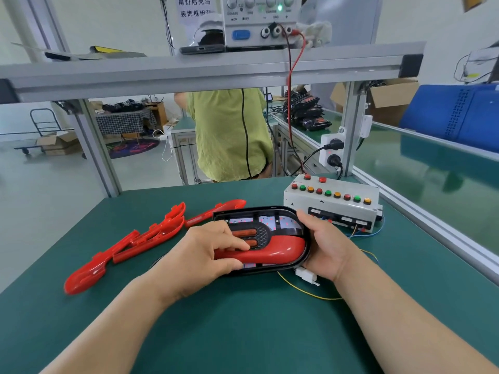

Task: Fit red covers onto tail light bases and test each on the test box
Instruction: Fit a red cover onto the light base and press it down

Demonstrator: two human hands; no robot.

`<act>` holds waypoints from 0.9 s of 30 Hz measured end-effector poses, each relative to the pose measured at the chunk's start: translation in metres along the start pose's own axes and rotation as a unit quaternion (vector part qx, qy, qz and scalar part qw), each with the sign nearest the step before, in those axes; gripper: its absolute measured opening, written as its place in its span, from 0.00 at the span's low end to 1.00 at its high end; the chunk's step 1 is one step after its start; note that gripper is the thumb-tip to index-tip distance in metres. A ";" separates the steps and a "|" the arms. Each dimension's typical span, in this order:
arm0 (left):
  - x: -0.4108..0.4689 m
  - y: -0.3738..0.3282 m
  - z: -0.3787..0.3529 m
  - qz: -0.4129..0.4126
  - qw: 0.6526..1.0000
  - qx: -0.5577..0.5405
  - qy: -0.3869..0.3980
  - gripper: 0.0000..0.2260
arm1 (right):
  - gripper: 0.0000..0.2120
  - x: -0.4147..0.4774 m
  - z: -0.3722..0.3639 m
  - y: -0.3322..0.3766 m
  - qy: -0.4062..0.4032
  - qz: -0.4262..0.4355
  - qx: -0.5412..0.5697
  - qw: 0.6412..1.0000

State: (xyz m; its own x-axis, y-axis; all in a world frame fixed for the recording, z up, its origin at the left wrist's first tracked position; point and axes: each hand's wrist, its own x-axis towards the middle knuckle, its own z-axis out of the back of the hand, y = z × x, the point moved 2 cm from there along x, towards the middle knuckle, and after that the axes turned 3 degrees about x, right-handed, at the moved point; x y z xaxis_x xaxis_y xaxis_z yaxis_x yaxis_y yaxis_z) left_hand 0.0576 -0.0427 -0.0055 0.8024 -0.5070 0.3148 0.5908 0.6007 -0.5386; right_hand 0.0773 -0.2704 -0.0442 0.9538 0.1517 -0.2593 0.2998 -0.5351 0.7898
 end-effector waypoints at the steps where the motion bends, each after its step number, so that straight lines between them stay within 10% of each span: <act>1: 0.000 0.000 0.000 -0.007 1.000 0.004 0.003 0.13 | 0.19 0.000 0.000 0.000 0.002 -0.001 -0.007 1.000; 27: 0.000 0.007 -0.015 -0.056 0.997 0.017 -0.045 0.12 | 0.18 -0.001 0.006 -0.002 0.120 0.059 -0.072 0.988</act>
State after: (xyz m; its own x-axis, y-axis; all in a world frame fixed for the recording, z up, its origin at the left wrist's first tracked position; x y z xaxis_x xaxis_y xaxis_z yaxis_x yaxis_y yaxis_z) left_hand 0.0607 -0.0482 -0.0208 0.7349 -0.5157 0.4405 0.6782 0.5655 -0.4694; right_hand 0.0760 -0.2743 -0.0483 0.9544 0.2963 -0.0350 0.1689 -0.4397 0.8821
